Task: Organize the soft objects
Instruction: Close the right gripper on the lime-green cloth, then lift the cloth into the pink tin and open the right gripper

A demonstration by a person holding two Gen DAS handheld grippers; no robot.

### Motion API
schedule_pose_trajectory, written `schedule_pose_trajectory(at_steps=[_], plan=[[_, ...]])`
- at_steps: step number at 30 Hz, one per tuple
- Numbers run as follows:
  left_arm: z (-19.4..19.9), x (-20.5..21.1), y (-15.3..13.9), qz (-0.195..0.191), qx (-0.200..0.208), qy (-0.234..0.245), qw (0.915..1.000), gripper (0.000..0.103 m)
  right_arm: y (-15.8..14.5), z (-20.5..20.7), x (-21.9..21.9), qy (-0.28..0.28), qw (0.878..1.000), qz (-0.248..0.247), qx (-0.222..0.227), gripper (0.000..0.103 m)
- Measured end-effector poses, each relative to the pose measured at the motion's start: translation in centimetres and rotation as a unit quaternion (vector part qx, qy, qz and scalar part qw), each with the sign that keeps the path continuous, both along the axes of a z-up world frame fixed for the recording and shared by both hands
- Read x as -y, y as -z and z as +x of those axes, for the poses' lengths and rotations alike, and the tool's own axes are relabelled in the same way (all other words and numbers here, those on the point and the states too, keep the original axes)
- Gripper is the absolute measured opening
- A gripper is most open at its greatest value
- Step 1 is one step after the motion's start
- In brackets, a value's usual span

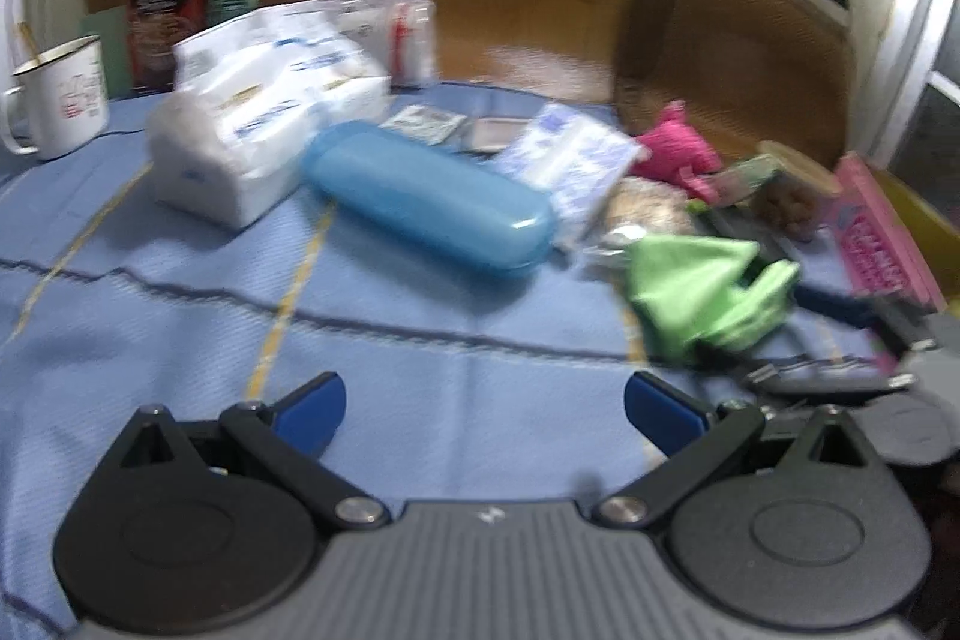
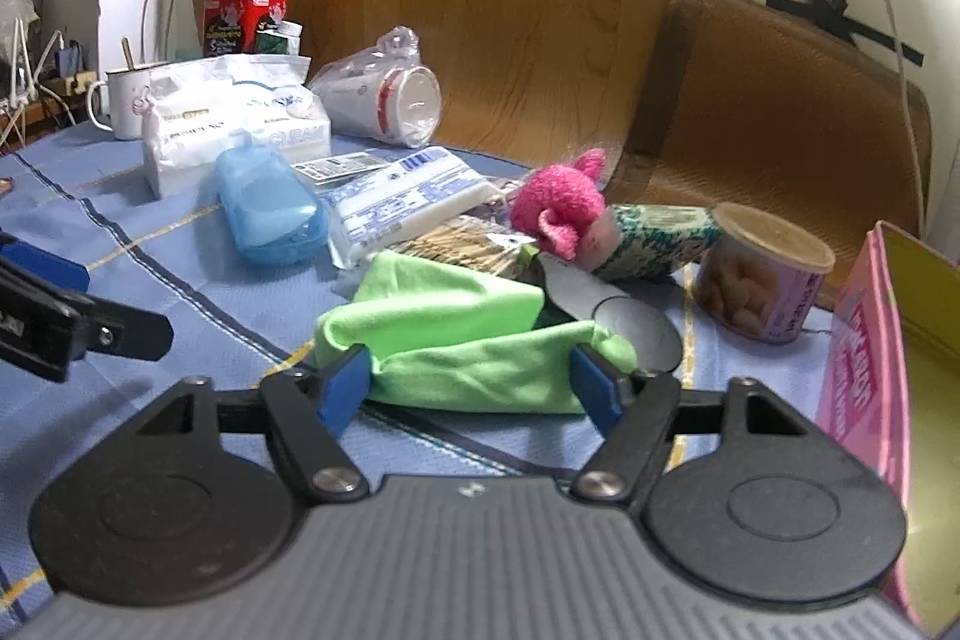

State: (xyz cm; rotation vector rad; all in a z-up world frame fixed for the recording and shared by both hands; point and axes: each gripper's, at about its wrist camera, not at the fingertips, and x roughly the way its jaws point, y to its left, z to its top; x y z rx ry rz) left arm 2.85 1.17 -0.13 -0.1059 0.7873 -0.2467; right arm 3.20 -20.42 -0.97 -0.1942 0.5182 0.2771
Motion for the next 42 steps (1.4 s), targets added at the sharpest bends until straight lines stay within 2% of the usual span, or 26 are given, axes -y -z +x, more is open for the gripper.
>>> schedule_pose_trajectory(at_steps=[1, 3, 4, 5, 6, 8, 10, 12, 13, 14, 15, 17, 21, 26, 30, 35, 37, 39, 40, 41, 42], plan=[[0.3, 0.4, -0.2, -0.011, -0.002, 0.013, 0.9999, 0.102, 0.1, 0.5, 0.0, -0.002, 1.000, 0.001, -0.018, 0.087], [1.0, 1.3, -0.4, -0.032, -0.011, 0.042, 0.9985, 0.089, 0.1, 1.2, 0.5, -0.006, 0.999, 0.025, -0.036, 0.086], [1.5, 1.9, -0.4, -0.038, -0.020, 0.056, 0.9975, 0.084, 0.2, 1.3, 0.9, -0.013, 0.998, 0.041, -0.043, 0.078], [2.0, 2.4, -0.3, -0.047, -0.030, 0.070, 0.9960, 0.074, 0.2, 1.2, 1.1, -0.020, 0.997, 0.053, -0.043, 0.065], [2.4, 2.8, -0.2, -0.055, -0.037, 0.080, 0.9945, 0.064, 0.2, 0.9, 1.1, -0.022, 0.998, 0.051, -0.037, 0.059], [3.2, 3.6, 0.1, -0.072, -0.049, 0.093, 0.9918, 0.060, 0.2, 0.1, 0.7, -0.033, 0.998, 0.049, -0.029, 0.027], [3.3, 4.2, 0.1, -0.083, -0.057, 0.104, 0.9895, 0.048, 0.2, -0.5, 0.2, -0.039, 0.998, 0.041, -0.023, 0.019], [3.0, 4.8, 0.0, -0.090, -0.064, 0.114, 0.9873, 0.029, 0.3, -1.2, -0.1, -0.044, 0.998, 0.040, -0.019, 0.015], [2.7, 5.1, 0.0, -0.089, -0.064, 0.122, 0.9865, 0.024, 0.2, -1.4, 0.1, -0.041, 0.998, 0.042, -0.019, 0.014], [2.5, 5.4, 0.1, -0.090, -0.066, 0.132, 0.9850, 0.013, 0.1, -1.7, 0.4, -0.038, 0.998, 0.051, -0.017, 0.014], [2.0, 5.7, -0.1, -0.094, -0.065, 0.141, 0.9834, 0.011, -0.1, -2.0, 0.9, -0.039, 0.997, 0.066, -0.016, 0.014], [1.0, 6.5, -1.0, -0.093, -0.047, 0.155, 0.9824, 0.011, -0.7, -2.9, 1.6, -0.034, 0.996, 0.083, -0.006, 0.014], [-0.9, 8.5, -4.4, -0.095, 0.002, 0.197, 0.9758, 0.011, -2.6, -5.5, 2.9, -0.008, 0.995, 0.079, 0.051, 0.014], [-2.4, 13.8, -7.6, -0.090, 0.048, 0.268, 0.9580, 0.011, -5.2, -8.1, 6.6, 0.055, 0.987, 0.091, 0.121, 0.014], [-2.9, 19.0, -8.2, -0.078, 0.056, 0.322, 0.9420, 0.011, -5.9, -9.8, 9.9, 0.118, 0.978, 0.080, 0.150, 0.014], [-2.9, 24.7, -6.9, -0.072, 0.039, 0.369, 0.9258, 0.012, -5.2, -11.3, 14.4, 0.191, 0.968, 0.081, 0.143, 0.014], [-3.2, 26.2, -6.2, -0.063, 0.035, 0.373, 0.9249, 0.019, -4.5, -11.6, 15.8, 0.214, 0.965, 0.080, 0.132, 0.016], [-3.1, 26.9, -5.6, -0.050, 0.033, 0.367, 0.9283, 0.030, -4.0, -11.8, 16.7, 0.233, 0.962, 0.082, 0.118, 0.021], [-3.1, 26.8, -5.3, -0.048, 0.033, 0.360, 0.9310, 0.035, -3.7, -11.8, 17.0, 0.244, 0.960, 0.083, 0.110, 0.031], [-3.0, 26.1, -5.2, -0.052, 0.032, 0.355, 0.9330, 0.044, -3.4, -11.6, 17.4, 0.254, 0.958, 0.087, 0.103, 0.044], [-2.7, 25.2, -5.2, -0.060, 0.031, 0.349, 0.9347, 0.050, -3.2, -11.7, 17.8, 0.258, 0.956, 0.094, 0.100, 0.049]])
